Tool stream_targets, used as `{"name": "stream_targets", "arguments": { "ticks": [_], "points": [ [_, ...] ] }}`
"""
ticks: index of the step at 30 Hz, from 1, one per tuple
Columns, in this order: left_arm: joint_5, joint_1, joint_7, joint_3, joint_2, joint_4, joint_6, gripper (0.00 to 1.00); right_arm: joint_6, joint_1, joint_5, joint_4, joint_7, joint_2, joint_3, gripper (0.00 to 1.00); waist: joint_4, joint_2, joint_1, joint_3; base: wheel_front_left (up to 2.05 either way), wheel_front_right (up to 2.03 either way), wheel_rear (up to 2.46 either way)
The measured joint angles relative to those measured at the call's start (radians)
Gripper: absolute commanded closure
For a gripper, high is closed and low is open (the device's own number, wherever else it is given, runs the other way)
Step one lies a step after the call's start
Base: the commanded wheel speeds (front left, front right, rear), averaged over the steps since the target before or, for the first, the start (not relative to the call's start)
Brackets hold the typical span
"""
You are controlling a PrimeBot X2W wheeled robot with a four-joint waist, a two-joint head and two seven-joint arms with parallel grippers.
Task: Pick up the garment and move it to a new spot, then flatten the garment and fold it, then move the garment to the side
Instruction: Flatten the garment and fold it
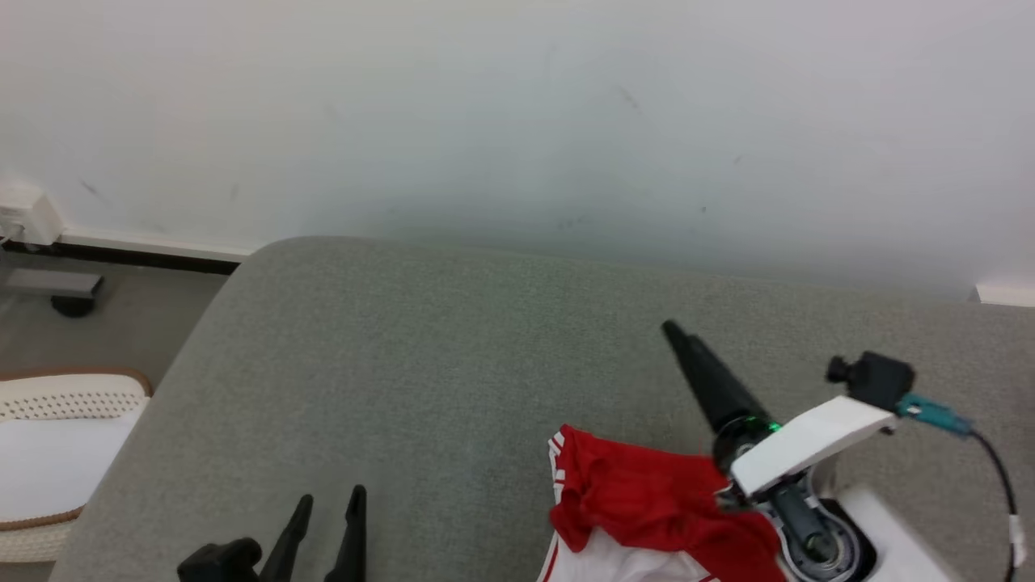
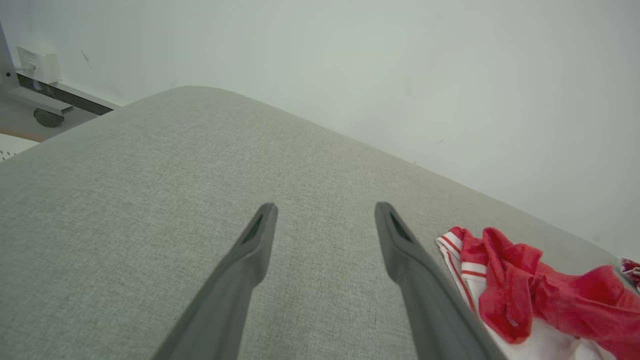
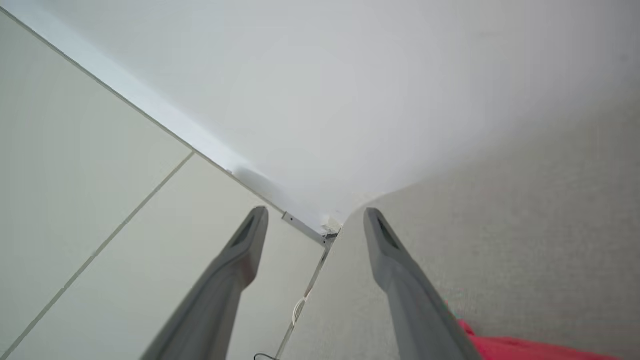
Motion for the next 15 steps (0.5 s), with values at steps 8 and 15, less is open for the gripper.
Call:
{"name": "stream_targets", "arguments": {
  "ticks": [8,15],
  "points": [
    [0.035,0.005,-0.002,0.049,-0.015,-0.084,0.012,0.00,0.000,0.025,-0.197,-0.125,-0.126,-0.225,-0.157,0.00,-0.054,0.0001,0.0000,-0.007,0.00,0.00,0.00],
    [0.099,0.022,-0.002,0.082,-0.049,-0.149,0.006,0.00,0.000,0.117,-0.432,-0.020,-0.158,-0.292,-0.261,0.00,-0.096,0.0001,0.0000,-0.003,0.00,0.00,0.00]
  ]
}}
